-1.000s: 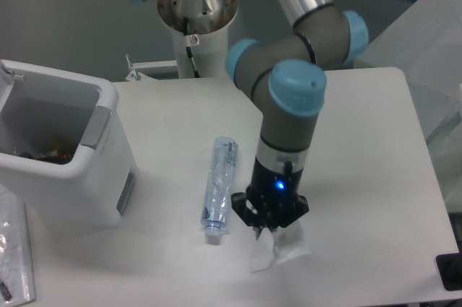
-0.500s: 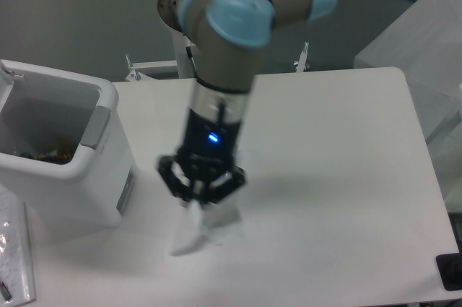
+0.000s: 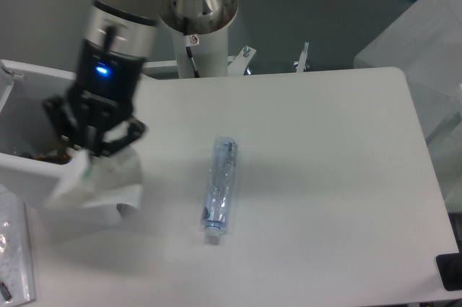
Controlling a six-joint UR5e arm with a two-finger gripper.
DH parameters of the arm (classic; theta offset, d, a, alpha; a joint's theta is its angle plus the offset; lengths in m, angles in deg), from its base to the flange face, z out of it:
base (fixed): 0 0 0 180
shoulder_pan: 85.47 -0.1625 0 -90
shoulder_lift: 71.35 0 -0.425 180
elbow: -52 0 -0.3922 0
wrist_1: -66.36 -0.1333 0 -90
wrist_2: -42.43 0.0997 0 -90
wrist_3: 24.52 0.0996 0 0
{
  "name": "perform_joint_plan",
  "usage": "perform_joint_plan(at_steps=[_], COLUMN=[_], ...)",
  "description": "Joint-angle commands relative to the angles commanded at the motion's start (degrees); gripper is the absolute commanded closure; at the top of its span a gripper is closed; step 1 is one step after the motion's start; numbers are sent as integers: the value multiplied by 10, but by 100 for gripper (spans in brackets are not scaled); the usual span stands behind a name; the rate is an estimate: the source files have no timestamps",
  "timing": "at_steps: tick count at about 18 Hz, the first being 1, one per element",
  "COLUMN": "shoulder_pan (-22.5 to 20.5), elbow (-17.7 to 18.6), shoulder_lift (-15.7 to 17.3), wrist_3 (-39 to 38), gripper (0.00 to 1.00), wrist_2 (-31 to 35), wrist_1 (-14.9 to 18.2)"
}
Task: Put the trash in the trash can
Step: 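Carry the bag over the white bin and release it inside, then move the gripper back over the water bottle and lower it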
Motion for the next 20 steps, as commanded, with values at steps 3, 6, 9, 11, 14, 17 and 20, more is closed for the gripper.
perform_joint_plan(at_steps=[3,6,9,11,14,17,20], shoulder_pan=[22,32,32,32,32,32,30], elbow=[19,65,119,133,132,127,125], shoulder_lift=[24,58,84,86,84,84,87], wrist_3=[0,9,37,64,76,75,75], gripper=[90,88,68,24,0,0,0], wrist_2=[0,2,3,4,8,8,8], wrist_1=[1,6,5,4,4,4,2])
